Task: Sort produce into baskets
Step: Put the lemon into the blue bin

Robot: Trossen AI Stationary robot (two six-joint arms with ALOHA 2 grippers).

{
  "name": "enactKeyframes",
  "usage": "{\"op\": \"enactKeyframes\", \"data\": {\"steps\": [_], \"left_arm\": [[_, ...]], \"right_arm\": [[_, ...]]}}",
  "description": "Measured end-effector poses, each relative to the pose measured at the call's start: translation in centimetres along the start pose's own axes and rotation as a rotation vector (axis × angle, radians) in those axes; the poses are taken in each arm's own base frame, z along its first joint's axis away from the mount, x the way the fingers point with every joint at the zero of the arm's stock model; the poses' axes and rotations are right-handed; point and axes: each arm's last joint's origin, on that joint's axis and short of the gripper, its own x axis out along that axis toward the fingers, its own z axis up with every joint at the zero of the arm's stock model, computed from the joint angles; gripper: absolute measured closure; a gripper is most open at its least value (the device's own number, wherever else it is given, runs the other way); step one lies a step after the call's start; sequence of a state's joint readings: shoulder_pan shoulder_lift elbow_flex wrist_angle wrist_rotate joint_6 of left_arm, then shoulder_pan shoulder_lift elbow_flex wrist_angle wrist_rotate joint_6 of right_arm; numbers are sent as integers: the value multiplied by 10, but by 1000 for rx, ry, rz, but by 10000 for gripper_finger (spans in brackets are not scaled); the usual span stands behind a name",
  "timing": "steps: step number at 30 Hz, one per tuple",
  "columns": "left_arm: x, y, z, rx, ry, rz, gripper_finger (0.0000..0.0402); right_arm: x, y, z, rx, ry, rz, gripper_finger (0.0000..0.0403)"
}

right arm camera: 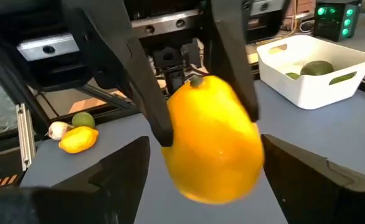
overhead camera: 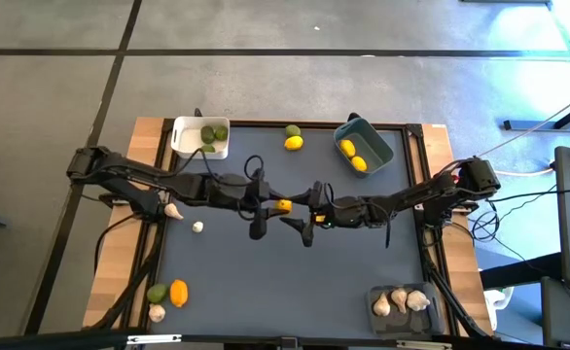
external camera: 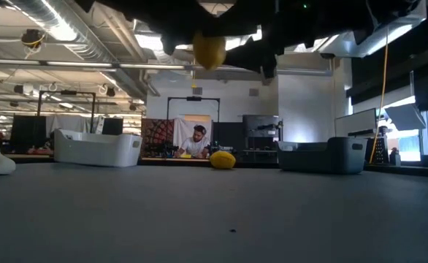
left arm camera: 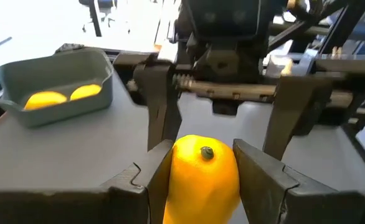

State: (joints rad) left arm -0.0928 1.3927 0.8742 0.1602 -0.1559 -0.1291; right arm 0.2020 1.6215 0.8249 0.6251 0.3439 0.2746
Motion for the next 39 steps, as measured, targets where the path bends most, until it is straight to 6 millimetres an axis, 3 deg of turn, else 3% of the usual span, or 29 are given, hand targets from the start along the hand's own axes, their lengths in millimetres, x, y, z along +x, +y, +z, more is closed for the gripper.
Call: {"op": "enactKeyframes", "data": {"steps": [5,13,20,28,39], "left_arm": [[8,-1,-1,-5,-28,-5,249],[10,-1,-2,17,-38,0,249],[10,-1,-1,-21,-44,-4,237],[6,0,1,-51,-35,-1,144],[-43,8,12,-16,47,55,128]], "right_arm": [[0,1,1,-22,-6,15,137],[0,0,0,-47,2,6,232],[0,0,0,-44,0,-2,224],[0,0,-2,-53,17,-1,222],[-14,-7,7,-92,72,-140,219]]}}
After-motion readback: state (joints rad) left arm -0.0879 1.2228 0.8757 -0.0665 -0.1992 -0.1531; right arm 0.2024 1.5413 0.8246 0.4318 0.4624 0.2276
